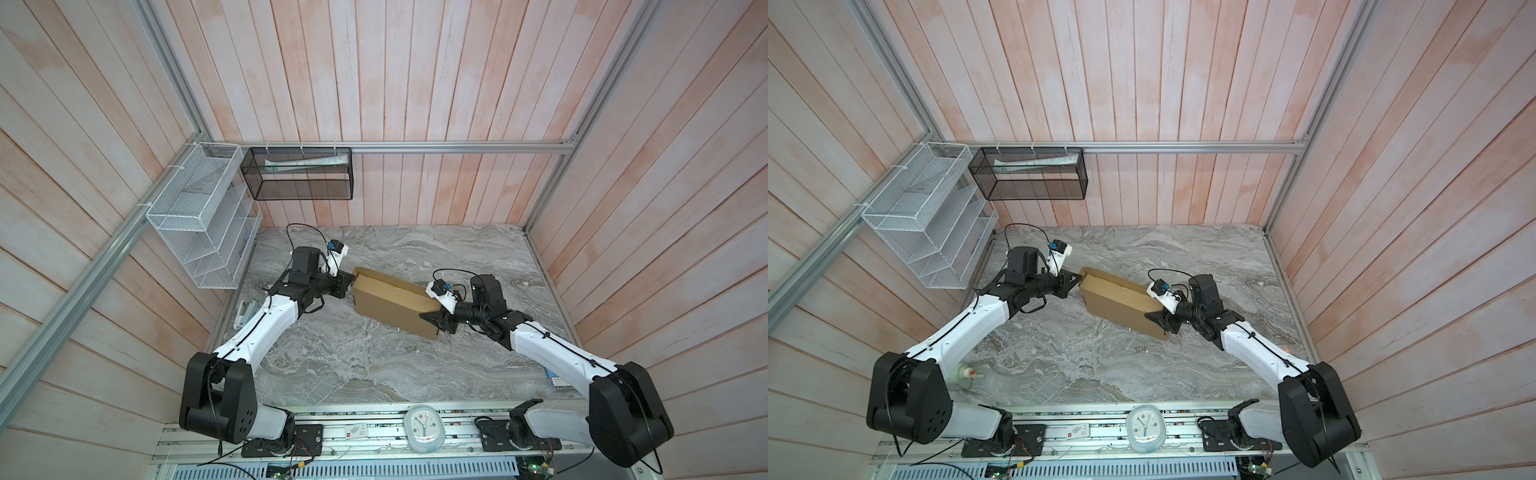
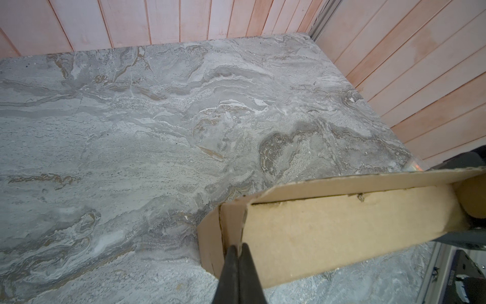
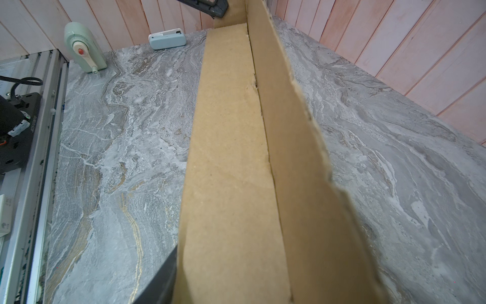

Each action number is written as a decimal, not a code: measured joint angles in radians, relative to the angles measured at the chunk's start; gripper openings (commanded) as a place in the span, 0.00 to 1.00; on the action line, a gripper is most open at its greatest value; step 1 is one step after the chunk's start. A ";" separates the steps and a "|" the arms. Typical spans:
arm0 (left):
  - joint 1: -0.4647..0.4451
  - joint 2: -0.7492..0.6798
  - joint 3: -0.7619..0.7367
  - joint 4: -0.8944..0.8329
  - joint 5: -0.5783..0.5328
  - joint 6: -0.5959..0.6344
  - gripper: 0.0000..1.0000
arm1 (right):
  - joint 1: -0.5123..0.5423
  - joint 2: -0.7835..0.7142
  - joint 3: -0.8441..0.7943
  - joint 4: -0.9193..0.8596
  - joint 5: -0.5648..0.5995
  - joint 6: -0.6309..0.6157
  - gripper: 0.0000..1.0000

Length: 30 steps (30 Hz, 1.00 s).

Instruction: Fold the paper box

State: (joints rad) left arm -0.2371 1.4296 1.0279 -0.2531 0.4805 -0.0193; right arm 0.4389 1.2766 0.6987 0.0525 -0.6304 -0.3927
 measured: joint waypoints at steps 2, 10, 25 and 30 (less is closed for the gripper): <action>-0.002 -0.001 -0.003 0.006 -0.006 -0.002 0.03 | 0.000 -0.006 -0.001 0.000 0.002 0.000 0.54; -0.004 -0.007 -0.013 0.011 -0.018 -0.012 0.03 | 0.002 -0.045 -0.025 0.061 0.006 0.011 0.60; -0.005 -0.009 -0.024 0.034 -0.018 -0.038 0.02 | 0.002 -0.066 -0.048 0.106 0.043 0.026 0.64; -0.005 -0.009 -0.024 0.037 -0.020 -0.038 0.02 | 0.002 -0.101 -0.051 0.105 0.071 0.026 0.64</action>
State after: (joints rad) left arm -0.2424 1.4208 1.0039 -0.2165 0.4606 -0.0574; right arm 0.4408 1.1755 0.6476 0.1577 -0.5598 -0.3672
